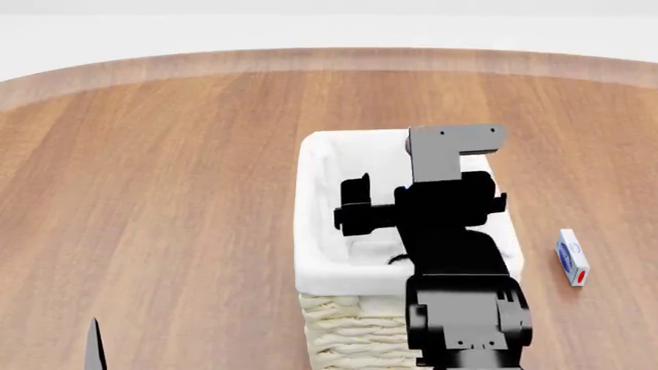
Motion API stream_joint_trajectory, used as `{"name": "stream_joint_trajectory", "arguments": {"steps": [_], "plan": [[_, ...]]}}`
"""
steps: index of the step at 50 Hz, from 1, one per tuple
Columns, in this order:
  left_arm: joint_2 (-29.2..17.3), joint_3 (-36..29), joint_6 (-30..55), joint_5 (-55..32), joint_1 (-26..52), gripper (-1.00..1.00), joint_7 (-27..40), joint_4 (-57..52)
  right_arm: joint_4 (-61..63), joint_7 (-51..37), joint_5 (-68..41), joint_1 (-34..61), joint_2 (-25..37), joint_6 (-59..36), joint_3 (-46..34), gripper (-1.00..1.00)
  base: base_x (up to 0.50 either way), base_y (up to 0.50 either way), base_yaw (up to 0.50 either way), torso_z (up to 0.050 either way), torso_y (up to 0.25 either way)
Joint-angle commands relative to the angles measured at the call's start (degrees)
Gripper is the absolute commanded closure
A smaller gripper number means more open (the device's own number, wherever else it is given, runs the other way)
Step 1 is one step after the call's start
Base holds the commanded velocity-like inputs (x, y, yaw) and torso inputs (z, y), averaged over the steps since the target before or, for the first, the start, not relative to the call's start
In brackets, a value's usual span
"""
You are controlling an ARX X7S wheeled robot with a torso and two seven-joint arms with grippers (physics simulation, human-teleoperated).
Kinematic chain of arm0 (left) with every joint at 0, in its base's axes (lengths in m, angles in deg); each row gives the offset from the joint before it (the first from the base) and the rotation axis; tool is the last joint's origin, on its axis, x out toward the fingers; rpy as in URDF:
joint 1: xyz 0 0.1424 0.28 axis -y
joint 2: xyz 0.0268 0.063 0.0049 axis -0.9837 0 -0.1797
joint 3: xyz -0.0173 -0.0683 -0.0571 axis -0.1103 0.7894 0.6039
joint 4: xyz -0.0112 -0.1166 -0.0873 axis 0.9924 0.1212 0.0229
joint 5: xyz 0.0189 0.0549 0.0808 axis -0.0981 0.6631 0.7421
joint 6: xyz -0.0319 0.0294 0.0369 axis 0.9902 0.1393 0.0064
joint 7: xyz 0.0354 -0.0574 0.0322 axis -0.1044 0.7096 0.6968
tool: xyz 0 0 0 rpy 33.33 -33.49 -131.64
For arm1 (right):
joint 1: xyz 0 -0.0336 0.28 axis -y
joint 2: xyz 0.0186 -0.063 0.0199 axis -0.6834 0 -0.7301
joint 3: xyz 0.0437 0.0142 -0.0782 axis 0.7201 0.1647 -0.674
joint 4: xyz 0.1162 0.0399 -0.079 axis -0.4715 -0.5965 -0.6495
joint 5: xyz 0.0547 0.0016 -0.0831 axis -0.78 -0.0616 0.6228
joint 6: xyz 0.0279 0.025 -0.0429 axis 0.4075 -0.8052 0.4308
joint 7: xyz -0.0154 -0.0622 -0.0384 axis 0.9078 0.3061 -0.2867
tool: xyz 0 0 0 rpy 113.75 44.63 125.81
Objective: Pick up the alphabet soup and put it in the basket.
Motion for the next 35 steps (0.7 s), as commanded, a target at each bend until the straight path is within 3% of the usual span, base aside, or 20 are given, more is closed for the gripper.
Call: {"name": "stream_joint_trajectory", "arguments": {"steps": [1, 8, 19, 21, 25, 35], "plan": [[-0.1, -0.2, -0.1, 0.0, 0.1, -1.00, 0.1, 0.2, -0.1, 2.1, -2.2, 1.5, -0.4, 15.0, 5.3, -1.00, 0.00, 0.00, 0.00, 0.000, 0.000], [-0.2, -0.3, -0.2, 0.0, 0.1, -1.00, 0.3, 0.1, 0.0, 3.6, -5.2, 4.0, -0.8, 23.5, 8.0, -1.00, 0.00, 0.00, 0.00, 0.000, 0.000], [-0.4, -0.4, -0.2, 0.0, 0.0, -1.00, 0.5, 0.1, 0.1, 2.6, -3.3, 6.2, -0.1, 25.0, 8.0, -1.00, 0.00, 0.00, 0.00, 0.000, 0.000], [-0.3, -0.4, -0.2, -0.1, 0.1, -1.00, 0.5, 0.1, 9.5, 2.4, -4.1, 2.9, -0.2, 19.9, 7.9, -1.00, 0.00, 0.00, 0.00, 0.000, 0.000], [-0.3, -0.6, -0.2, 0.0, 0.2, -1.00, 0.5, 0.2, 43.8, -0.4, -6.2, -10.0, 0.2, -0.8, 6.3, -1.00, 0.00, 0.00, 0.00, 0.000, 0.000], [-0.5, -0.7, 0.0, -0.1, 0.2, -1.00, 0.6, -0.2, 75.8, -3.4, -9.5, -22.3, 2.6, -15.1, 5.1, -1.00, 0.00, 0.00, 0.00, 0.000, 0.000]]}}
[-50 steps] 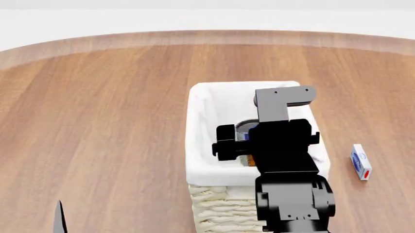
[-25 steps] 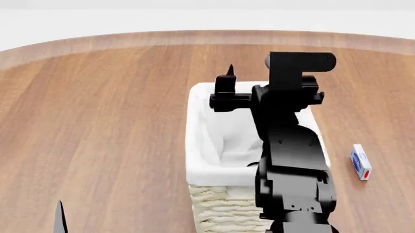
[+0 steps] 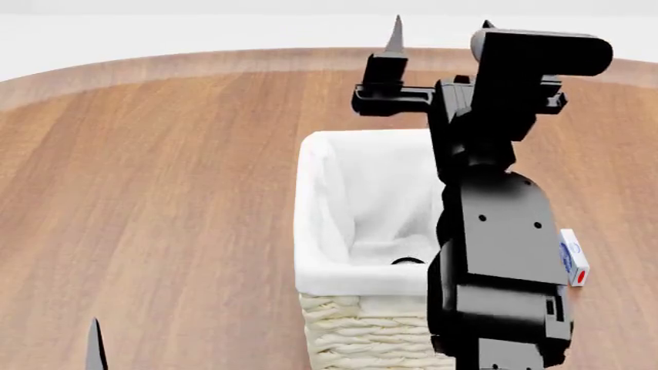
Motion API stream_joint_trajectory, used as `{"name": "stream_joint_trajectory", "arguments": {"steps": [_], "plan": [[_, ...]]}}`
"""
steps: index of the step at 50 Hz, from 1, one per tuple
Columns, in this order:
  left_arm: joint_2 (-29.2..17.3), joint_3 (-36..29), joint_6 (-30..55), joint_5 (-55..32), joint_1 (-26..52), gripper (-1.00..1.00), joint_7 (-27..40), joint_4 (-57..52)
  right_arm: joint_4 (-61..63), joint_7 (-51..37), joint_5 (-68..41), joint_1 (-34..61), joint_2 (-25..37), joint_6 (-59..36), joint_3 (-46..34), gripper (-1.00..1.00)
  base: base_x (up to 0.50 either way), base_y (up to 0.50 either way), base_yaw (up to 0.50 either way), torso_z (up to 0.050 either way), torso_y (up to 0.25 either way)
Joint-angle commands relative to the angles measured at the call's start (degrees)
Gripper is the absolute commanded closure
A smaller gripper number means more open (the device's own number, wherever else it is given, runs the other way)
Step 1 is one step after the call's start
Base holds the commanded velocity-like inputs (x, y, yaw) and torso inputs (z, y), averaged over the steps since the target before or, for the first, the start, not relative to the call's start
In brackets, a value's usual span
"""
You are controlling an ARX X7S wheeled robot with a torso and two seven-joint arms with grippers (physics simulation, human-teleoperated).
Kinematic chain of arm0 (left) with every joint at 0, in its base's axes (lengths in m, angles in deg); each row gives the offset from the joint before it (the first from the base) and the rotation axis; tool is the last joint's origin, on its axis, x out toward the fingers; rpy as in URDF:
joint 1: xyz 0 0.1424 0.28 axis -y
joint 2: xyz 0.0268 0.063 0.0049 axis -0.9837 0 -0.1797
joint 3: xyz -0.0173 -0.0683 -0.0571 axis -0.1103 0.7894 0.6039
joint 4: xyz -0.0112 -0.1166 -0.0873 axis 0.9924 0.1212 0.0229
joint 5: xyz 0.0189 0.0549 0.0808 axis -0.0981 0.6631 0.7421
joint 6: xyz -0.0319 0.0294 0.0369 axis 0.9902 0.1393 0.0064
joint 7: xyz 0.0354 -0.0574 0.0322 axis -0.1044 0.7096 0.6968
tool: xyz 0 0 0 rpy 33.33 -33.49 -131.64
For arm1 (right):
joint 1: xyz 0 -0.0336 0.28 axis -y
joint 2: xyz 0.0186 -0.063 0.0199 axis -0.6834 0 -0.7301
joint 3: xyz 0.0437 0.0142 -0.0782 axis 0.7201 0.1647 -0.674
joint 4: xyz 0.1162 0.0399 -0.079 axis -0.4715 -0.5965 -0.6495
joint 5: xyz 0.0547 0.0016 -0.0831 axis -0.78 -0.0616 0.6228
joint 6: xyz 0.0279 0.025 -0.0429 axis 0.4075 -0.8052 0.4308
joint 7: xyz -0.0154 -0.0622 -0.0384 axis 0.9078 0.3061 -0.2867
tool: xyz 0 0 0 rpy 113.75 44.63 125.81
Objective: Pick up the alphabet soup and put it in the basket.
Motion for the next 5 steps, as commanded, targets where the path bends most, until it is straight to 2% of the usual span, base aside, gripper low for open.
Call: {"name": "stream_joint_trajectory", "arguments": {"steps": [1, 5], "plan": [[-0.1, -0.2, 0.2, 0.0, 0.1, -1.00, 0.2, -0.2, 35.9, -2.9, -3.9, -13.0, 1.8, -16.5, -0.6, -1.00, 0.00, 0.00, 0.00, 0.000, 0.000], [-0.2, -0.2, 0.2, -0.1, 0.1, -1.00, 0.2, -0.4, 43.7, -4.0, -5.6, -16.1, 2.4, -19.4, 0.0, -1.00, 0.00, 0.00, 0.00, 0.000, 0.000]]}}
